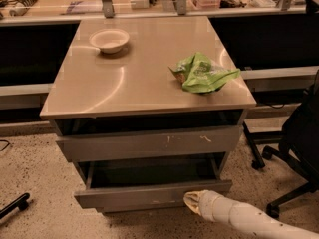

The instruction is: Close middle drawer

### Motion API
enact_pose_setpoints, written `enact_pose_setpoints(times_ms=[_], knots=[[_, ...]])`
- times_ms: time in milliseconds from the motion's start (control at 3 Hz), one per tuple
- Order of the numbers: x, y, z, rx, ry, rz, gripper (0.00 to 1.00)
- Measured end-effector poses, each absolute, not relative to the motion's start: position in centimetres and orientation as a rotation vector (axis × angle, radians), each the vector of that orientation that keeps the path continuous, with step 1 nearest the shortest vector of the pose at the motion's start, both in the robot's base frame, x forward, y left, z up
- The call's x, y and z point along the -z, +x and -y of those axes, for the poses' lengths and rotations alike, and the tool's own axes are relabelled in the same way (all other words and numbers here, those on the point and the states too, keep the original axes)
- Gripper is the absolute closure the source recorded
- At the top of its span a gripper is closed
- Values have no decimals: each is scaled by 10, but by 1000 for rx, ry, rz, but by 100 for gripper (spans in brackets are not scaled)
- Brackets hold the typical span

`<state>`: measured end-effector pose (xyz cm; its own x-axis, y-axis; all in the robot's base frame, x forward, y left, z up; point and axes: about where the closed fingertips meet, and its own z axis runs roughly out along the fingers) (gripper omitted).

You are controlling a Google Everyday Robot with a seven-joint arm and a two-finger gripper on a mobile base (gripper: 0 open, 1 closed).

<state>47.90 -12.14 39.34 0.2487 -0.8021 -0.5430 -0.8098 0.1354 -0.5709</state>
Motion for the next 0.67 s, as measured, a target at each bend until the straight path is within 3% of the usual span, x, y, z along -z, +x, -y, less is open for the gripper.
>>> enact_pose_setpoints(times_ms=[667], knots=[[-388, 517, 124, 5, -1625, -1568, 100]])
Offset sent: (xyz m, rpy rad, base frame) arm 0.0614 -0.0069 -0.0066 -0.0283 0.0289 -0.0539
